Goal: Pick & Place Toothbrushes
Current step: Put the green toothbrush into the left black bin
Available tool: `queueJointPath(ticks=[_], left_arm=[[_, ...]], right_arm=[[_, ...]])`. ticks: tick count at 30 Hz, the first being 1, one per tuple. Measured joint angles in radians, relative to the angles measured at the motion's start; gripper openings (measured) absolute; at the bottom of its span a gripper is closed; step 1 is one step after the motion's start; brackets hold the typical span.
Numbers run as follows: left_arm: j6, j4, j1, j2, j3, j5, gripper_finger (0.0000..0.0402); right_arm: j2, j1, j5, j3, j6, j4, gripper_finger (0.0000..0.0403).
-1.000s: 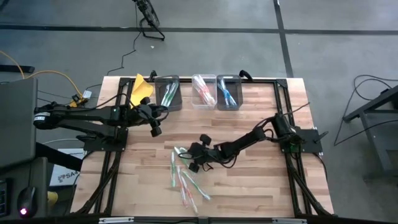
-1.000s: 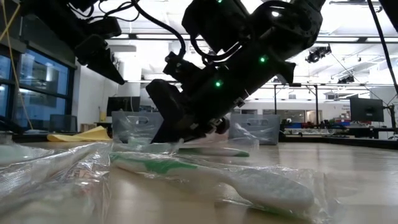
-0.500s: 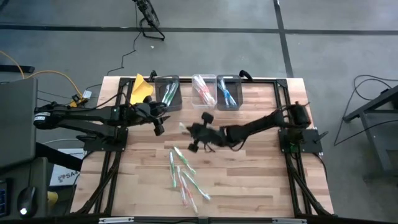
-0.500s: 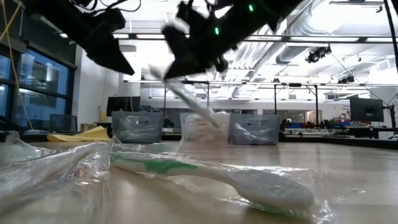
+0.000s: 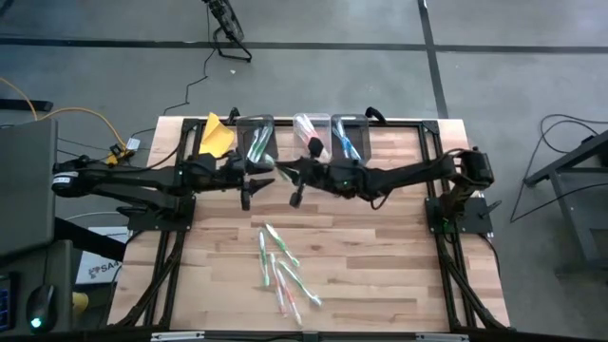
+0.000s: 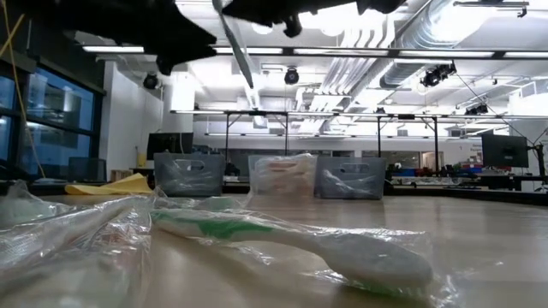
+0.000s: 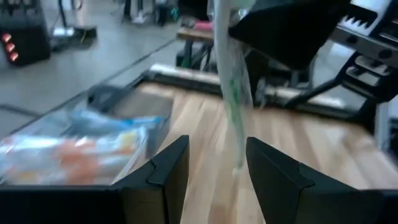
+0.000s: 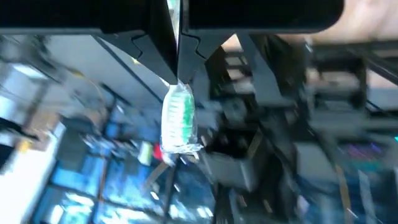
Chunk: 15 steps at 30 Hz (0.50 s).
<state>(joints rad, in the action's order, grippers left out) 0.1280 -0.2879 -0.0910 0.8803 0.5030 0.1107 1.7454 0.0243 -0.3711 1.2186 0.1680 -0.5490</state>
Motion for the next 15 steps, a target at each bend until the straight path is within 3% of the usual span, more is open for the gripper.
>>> queueJointPath(ticks=[4,15], left_arm=[[-0.001,-0.100,0.000,0.017,-0.010,-0.016,0.0154],[0.009,-0.251,0.000,0.125,-0.010,-0.079,0.0154]], right_arm=[[0.011,-0.019,0.112,0.000,0.005,-0.109,0.0004],[0.050,-0.039,0.145,0.000,0.029,-0.190,0.0004]])
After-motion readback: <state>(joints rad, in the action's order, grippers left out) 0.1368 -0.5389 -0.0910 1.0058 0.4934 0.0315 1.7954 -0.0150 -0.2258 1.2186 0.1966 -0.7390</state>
